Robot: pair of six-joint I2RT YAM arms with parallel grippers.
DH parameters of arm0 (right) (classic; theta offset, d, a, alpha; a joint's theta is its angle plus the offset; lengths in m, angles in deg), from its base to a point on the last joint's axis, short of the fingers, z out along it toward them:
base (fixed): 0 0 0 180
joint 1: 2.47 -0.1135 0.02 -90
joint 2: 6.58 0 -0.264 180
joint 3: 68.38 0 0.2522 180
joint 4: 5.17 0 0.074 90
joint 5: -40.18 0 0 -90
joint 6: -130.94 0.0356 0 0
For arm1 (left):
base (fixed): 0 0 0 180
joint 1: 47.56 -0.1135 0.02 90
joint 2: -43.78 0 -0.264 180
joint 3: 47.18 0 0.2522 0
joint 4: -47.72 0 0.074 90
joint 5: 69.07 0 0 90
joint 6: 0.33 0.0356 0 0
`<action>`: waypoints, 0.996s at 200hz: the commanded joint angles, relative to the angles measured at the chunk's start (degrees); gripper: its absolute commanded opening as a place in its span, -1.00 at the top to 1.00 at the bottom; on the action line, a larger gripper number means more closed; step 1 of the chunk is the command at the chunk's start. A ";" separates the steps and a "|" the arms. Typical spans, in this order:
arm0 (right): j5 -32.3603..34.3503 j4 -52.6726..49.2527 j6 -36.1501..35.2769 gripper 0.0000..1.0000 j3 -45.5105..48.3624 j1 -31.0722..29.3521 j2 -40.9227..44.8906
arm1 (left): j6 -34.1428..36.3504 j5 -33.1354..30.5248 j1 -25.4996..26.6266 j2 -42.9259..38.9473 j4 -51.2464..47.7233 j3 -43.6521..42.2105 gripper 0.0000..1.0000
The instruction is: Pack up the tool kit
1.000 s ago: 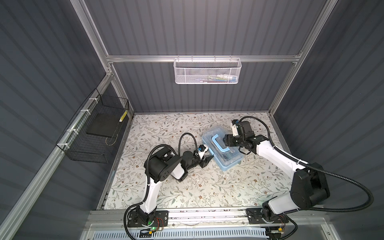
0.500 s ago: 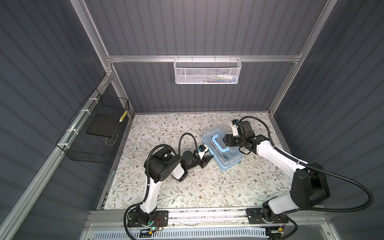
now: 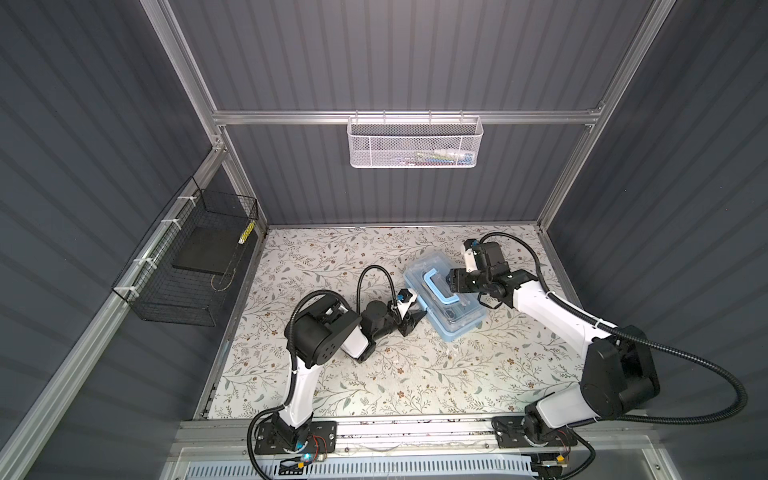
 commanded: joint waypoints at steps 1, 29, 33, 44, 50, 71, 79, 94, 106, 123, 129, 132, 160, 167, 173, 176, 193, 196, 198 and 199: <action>-1.98 -3.49 0.38 -0.36 0.98 -0.01 -0.97 | 1.87 -0.74 0.06 -3.61 -3.14 0.12 0.24; -1.74 -3.75 -0.01 -0.33 1.07 -0.01 -1.44 | 2.74 -1.03 0.12 -5.94 -8.05 0.56 0.26; -1.76 -3.79 -0.10 -0.32 1.07 0.04 -1.56 | 2.88 -1.08 0.07 -6.30 -8.68 0.74 0.27; -1.69 -3.80 -0.28 -0.30 1.15 0.03 -1.67 | 3.24 -1.18 0.11 -7.16 -10.44 0.83 0.28; -1.71 -3.84 -0.37 -0.29 1.15 0.03 -1.76 | 3.28 -1.21 0.11 -7.62 -11.25 0.88 0.28; -1.92 -3.70 -0.54 -0.28 1.66 -0.01 -1.94 | 3.65 -1.34 0.09 -9.21 -13.80 1.22 0.28; -2.07 -3.52 -0.54 -0.28 1.90 0.03 -1.93 | 3.96 -1.25 0.12 -9.67 -15.39 1.79 0.28; -2.28 -2.99 -0.45 -0.28 2.42 0.02 -1.85 | 4.47 -0.82 0.12 -10.26 -18.47 2.78 0.28; -2.50 -2.57 -0.37 -0.28 2.80 0.04 -1.85 | 4.75 -0.67 0.12 -10.67 -20.23 3.47 0.29; -2.68 -2.07 -0.37 -0.28 3.24 -0.02 -1.72 | 5.36 -0.56 0.07 -11.20 -22.75 4.35 0.30; -2.78 -1.89 -0.31 -0.28 3.32 -0.02 -1.67 | 5.52 -0.47 0.12 -11.34 -23.57 4.65 0.29; -2.77 -1.81 -0.35 -0.28 3.43 -0.02 -1.67 | 5.61 -0.49 0.11 -11.47 -24.00 4.76 0.29; -3.25 -1.17 -0.46 -0.28 3.91 -0.01 -1.67 | 6.24 -0.40 0.12 -12.21 -27.40 6.04 0.31; -3.37 -0.98 -0.54 -0.28 3.96 -0.02 -1.80 | 6.35 -0.47 0.10 -12.50 -27.76 6.20 0.31; -3.42 -0.89 -0.56 -0.28 4.05 0.00 -1.89 | 6.47 -0.54 0.12 -12.71 -28.20 6.34 0.31; -3.47 -0.93 -0.65 -0.28 4.13 -0.02 -1.98 | 6.51 -0.64 0.12 -12.86 -28.52 6.44 0.31; -3.55 -0.88 -0.87 -0.28 4.40 -0.01 -2.26 | 7.02 -0.70 0.11 -13.43 -31.00 7.22 0.31; -3.49 -0.95 -0.89 -0.28 4.47 -0.02 -2.22 | 7.08 -0.70 0.07 -13.57 -31.43 7.42 0.31; -3.50 -0.90 -0.89 -0.28 4.49 0.00 -2.32 | 7.12 -0.75 0.11 -13.61 -31.67 7.53 0.31; -3.53 -0.93 -0.89 -0.27 4.49 -0.01 -2.35 | 7.17 -0.80 0.11 -13.61 -31.81 7.52 0.31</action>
